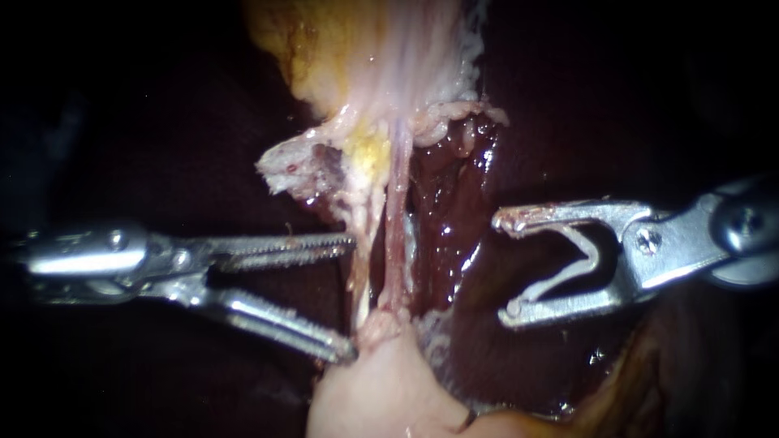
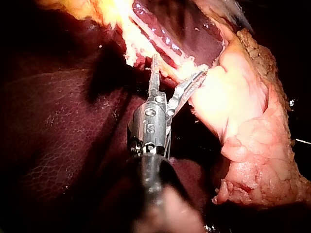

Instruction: Grabbing gallbladder

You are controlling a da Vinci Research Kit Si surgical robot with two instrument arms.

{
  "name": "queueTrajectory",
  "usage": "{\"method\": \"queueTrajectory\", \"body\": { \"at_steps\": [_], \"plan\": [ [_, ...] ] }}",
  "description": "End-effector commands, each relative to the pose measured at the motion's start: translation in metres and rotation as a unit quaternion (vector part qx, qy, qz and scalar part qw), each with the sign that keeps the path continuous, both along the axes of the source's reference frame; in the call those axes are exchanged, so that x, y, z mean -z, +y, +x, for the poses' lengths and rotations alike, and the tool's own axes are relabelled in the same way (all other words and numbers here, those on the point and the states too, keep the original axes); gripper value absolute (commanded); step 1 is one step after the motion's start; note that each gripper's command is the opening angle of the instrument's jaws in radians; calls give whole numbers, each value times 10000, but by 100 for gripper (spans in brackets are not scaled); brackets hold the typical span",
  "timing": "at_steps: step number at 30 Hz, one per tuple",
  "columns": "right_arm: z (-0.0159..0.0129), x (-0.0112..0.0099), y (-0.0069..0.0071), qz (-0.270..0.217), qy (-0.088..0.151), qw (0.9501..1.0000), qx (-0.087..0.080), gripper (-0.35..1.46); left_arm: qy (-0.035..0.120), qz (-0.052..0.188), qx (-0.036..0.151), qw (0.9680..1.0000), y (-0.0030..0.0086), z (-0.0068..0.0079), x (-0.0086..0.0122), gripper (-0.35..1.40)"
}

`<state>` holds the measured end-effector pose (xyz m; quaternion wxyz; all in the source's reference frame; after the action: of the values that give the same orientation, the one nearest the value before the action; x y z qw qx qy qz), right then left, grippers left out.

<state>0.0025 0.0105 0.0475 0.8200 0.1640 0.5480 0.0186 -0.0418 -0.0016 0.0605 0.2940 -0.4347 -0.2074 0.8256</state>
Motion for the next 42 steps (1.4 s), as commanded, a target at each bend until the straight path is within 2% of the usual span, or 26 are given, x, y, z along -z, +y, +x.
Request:
{"method": "queueTrajectory", "body": {
  "at_steps": [1,5,10,15,19,25,27,32,36,42],
  "plan": [
    [0,0,0,-1,-1,10000,1,46,-2,0,-3,10000,0,1,0,79],
    [0,0,0,-1,-1,10000,1,46,2,-2,1,10000,1,6,4,81],
    [0,-1,0,-1,-2,10000,-2,46,47,-30,84,9999,10,21,24,86],
    [0,0,0,-1,-2,10000,-1,46,108,-90,256,9996,25,44,48,86],
    [0,0,0,-1,-2,10000,-1,46,181,-141,482,9986,41,63,62,83],
    [0,0,0,-1,-1,10000,0,46,348,-133,765,9964,59,86,70,84],
    [0,0,0,-1,-1,10000,0,46,365,-130,843,9957,64,89,70,83],
    [0,0,0,-1,-1,10000,0,46,373,-153,1091,9932,72,84,68,79],
    [0,0,0,-1,-1,10000,0,46,350,-180,1078,9934,76,72,68,79],
    [0,0,0,-1,-1,10000,0,46,287,-265,1055,9936,82,49,65,69]
  ]
}}
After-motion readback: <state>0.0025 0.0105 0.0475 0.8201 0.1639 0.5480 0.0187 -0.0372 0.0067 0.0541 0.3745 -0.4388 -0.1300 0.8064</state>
